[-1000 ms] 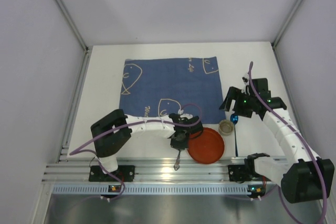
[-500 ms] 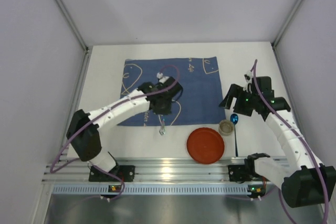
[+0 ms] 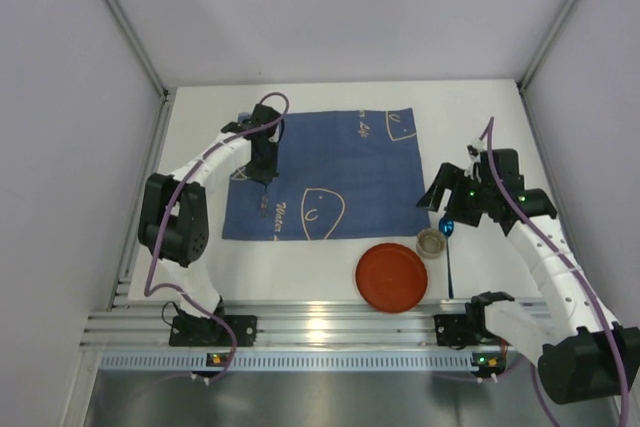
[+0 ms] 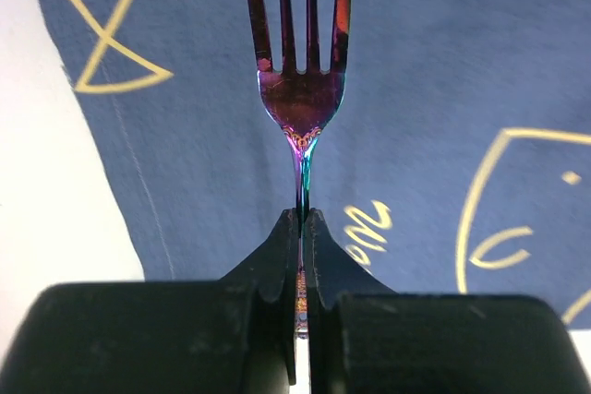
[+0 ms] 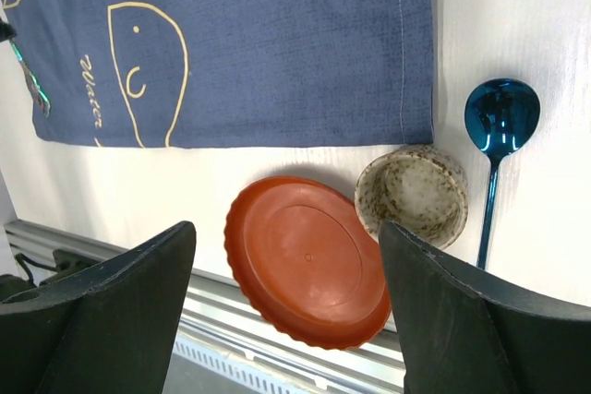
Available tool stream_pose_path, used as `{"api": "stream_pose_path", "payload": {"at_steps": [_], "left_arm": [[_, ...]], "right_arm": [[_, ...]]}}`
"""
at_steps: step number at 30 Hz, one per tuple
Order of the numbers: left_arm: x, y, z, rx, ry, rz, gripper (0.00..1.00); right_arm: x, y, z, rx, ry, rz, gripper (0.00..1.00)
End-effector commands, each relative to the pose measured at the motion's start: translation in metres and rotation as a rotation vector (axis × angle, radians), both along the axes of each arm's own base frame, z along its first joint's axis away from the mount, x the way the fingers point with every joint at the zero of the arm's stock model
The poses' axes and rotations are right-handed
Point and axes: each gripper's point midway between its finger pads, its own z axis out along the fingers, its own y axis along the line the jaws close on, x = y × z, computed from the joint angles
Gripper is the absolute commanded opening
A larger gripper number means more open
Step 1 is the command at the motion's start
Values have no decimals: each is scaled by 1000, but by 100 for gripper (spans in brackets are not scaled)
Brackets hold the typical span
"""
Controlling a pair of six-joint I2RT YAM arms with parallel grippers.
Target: Set the dinner table for one person
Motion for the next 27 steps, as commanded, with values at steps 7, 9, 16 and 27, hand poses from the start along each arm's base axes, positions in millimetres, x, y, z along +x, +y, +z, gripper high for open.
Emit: {"api": "stream_pose_path", "payload": {"at_steps": [7,9,16,27], "left_arm": [[49,26,-11,-85,-49,14,0],[50,27,-15,-96,-41,32,6],[53,29,-12,-96,-61,75,73],[19,-24,32,-175,-110,47,77]], "right_arm": [[-14,13,-5,14,36,35,82],[-21,14,-17,13,71,39,84],[-50,20,-62,26,244,72,84],[-82,20,-95,-17,404,101,81]]}}
